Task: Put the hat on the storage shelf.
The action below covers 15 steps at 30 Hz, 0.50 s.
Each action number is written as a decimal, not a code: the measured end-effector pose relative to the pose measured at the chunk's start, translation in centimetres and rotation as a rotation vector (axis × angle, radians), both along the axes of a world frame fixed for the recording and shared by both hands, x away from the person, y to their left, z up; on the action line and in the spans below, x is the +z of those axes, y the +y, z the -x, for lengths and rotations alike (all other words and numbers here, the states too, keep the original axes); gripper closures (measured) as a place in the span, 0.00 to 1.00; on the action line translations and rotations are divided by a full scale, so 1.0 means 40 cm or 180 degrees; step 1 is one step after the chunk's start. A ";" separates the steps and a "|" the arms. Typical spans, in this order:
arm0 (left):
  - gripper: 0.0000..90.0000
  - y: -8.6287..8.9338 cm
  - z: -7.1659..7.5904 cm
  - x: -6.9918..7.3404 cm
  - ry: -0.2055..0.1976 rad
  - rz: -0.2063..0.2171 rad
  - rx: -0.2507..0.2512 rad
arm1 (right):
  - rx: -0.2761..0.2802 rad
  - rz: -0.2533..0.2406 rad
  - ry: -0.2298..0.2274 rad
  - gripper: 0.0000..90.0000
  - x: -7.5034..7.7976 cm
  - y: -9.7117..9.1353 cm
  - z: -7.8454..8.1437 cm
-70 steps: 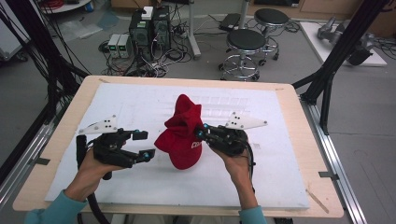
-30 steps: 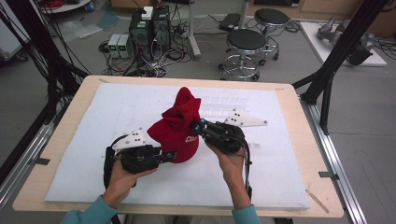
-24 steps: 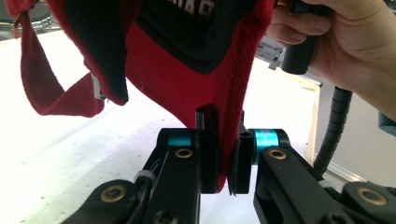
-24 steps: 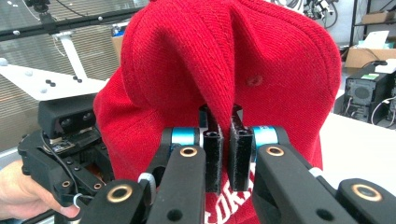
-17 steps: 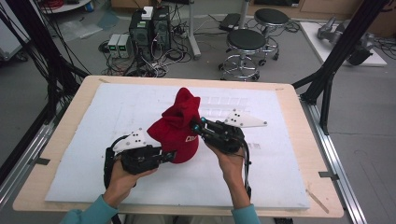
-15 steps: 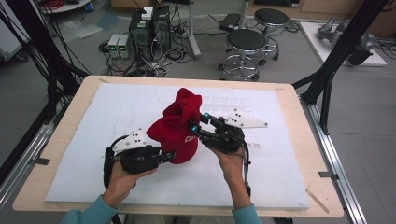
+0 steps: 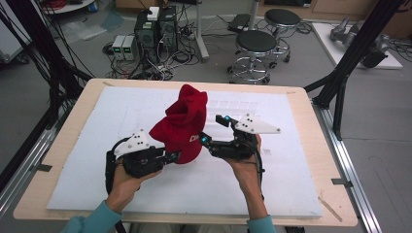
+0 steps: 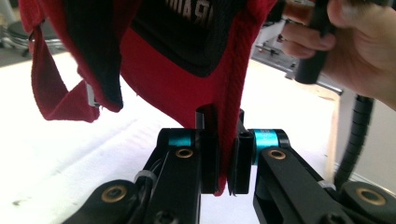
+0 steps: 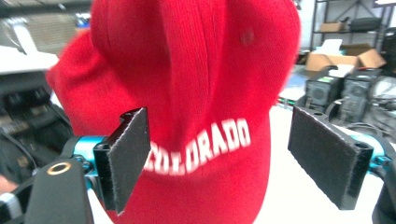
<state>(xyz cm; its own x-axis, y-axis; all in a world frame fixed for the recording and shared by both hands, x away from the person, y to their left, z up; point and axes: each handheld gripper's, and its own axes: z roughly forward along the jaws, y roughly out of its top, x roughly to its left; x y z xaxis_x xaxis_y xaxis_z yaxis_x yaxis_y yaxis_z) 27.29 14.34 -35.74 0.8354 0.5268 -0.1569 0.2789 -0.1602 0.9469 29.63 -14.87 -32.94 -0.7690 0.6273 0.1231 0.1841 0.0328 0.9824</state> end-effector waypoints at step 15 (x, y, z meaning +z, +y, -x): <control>0.95 0.026 -0.113 0.072 -0.0250 -0.0130 0.0445 | -0.0423 0.0214 0.0113 0.13 -0.065 -0.116 0.037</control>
<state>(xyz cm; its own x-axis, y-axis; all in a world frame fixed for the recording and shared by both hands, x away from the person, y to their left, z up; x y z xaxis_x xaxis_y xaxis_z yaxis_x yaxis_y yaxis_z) 31.83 15.38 -32.86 0.7623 0.6434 -0.0701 0.2266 -0.1638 0.9601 28.17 -19.50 -35.54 -0.6745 0.7311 0.1029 0.2257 0.0714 0.9716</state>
